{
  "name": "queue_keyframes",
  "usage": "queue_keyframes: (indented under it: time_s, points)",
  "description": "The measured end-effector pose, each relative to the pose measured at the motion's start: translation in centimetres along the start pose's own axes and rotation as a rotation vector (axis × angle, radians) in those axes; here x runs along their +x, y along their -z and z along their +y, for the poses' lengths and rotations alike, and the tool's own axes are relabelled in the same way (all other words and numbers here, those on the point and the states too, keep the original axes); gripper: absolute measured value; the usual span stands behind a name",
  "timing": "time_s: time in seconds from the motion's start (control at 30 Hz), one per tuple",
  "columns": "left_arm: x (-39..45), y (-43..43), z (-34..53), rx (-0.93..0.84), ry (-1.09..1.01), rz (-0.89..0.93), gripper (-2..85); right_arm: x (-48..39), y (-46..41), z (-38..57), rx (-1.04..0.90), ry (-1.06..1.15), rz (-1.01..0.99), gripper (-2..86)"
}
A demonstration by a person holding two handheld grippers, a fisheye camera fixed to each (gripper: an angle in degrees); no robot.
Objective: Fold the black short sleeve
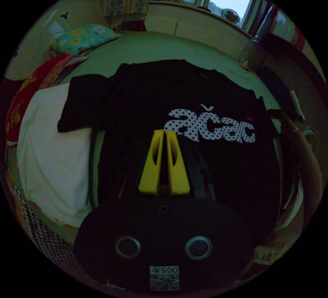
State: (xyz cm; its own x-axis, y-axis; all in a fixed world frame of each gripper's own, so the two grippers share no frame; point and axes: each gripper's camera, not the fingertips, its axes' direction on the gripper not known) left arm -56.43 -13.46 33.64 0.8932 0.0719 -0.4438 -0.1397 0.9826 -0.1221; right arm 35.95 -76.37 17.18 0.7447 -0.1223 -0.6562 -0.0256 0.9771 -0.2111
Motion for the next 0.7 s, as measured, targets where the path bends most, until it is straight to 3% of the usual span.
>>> queue_keyframes:
  time_s: [0.13, 0.27, 0.43, 0.57, 0.7]
  points:
    - [0.4, 1.8, 2.1, -0.006, -0.013, -0.013, 1.1, 4.1, 1.3, 6.0, -0.006, -0.078, 0.192, -1.5]
    - [0.4, 4.3, 4.8, -0.004, -0.019, -0.024, 1.1, 8.8, 1.2, 11.4, -0.077, -0.230, 0.097, -1.4]
    - [-0.1, 7.3, 8.1, -0.010, -0.006, -0.017, 1.0, 10.6, 1.5, 19.9, -0.113, -0.178, 0.150, 2.5]
    - [-0.6, 10.2, 11.2, -0.012, 0.008, -0.008, 1.0, 11.7, 6.4, 27.2, 0.054, -0.185, 0.145, 3.1]
    - [-1.4, 14.6, 15.0, 0.011, 0.026, -0.004, 1.1, 11.4, 13.1, 39.4, 0.159, 0.013, -0.030, 4.6]
